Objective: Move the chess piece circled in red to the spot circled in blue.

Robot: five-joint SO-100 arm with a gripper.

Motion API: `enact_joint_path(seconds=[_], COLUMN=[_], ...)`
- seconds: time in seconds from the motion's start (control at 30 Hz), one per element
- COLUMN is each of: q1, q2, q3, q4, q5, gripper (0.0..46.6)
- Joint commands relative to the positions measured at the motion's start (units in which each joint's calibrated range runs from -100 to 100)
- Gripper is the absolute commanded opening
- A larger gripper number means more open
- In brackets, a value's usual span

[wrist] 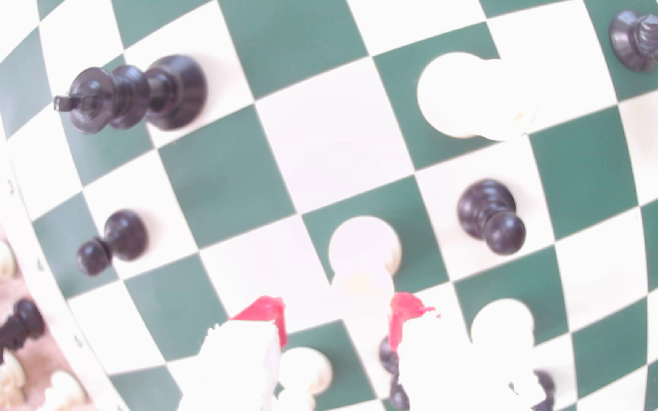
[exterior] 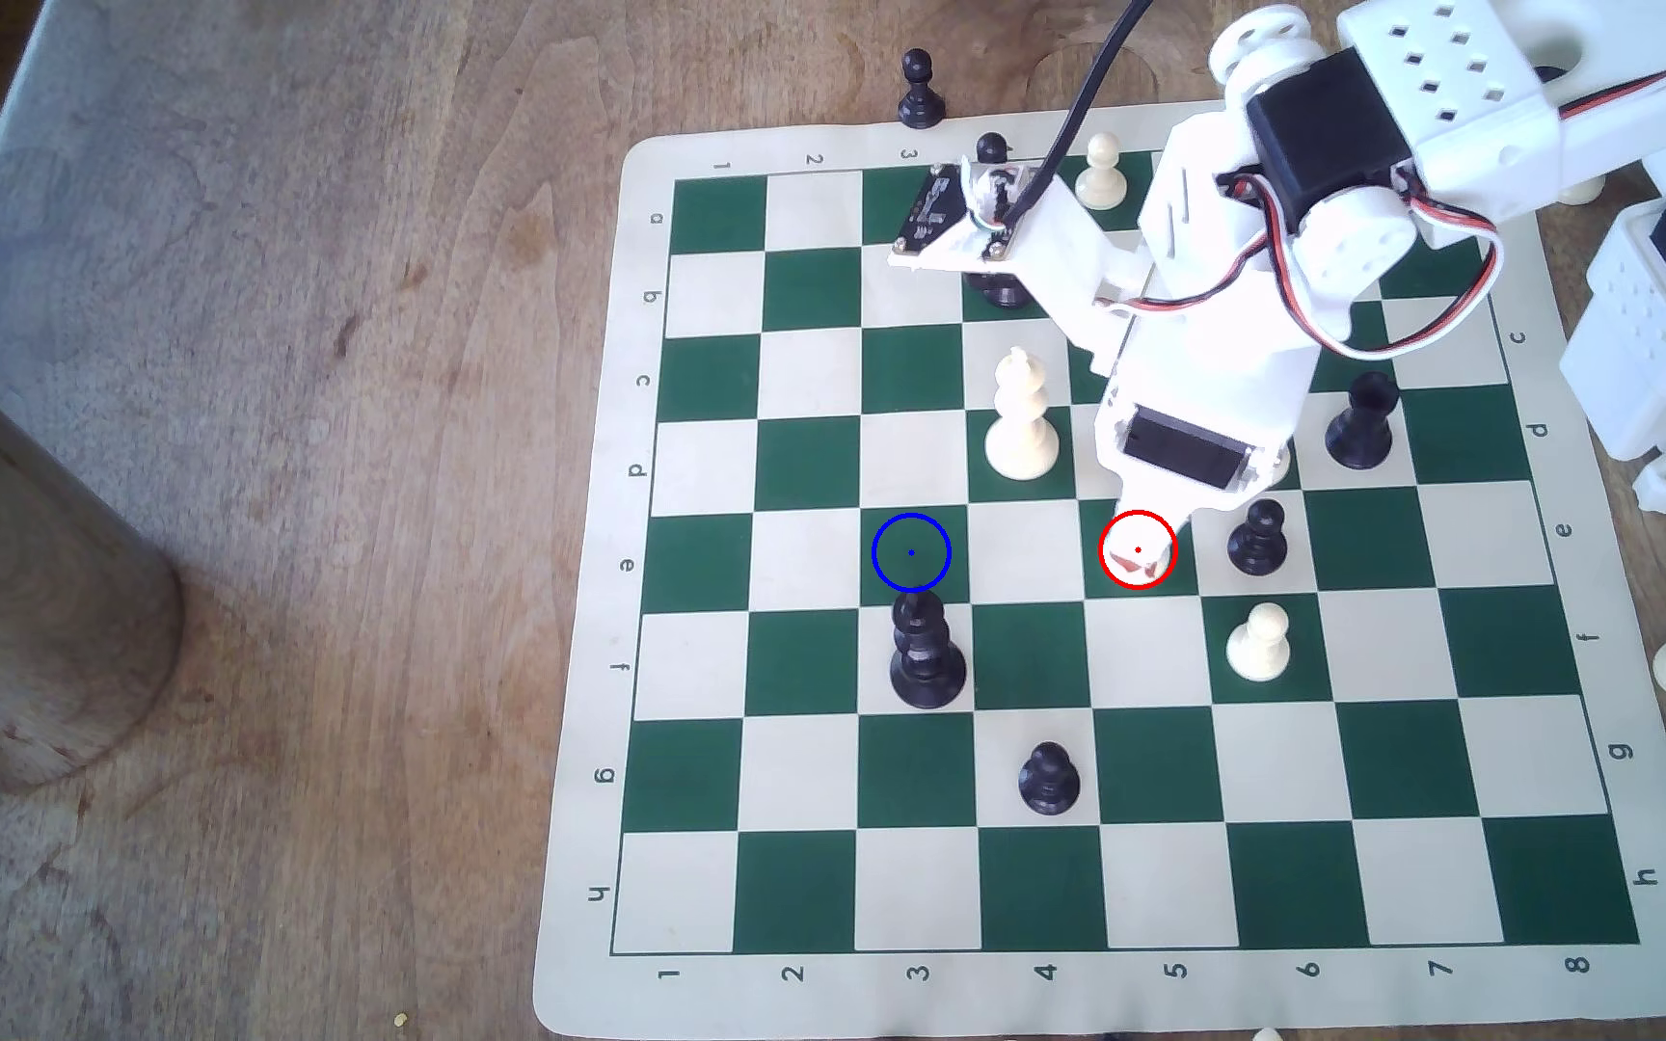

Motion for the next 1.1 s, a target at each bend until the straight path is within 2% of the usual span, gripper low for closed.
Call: enact_joint_path(seconds=[0.0,1.07], q1=[0.16,0.48], q2=[0.45,4.78], q3=[-2.11,0.33], q4=[-0.9,-4.26], q5=[0.39,1.12], gripper=[14.2,13.8])
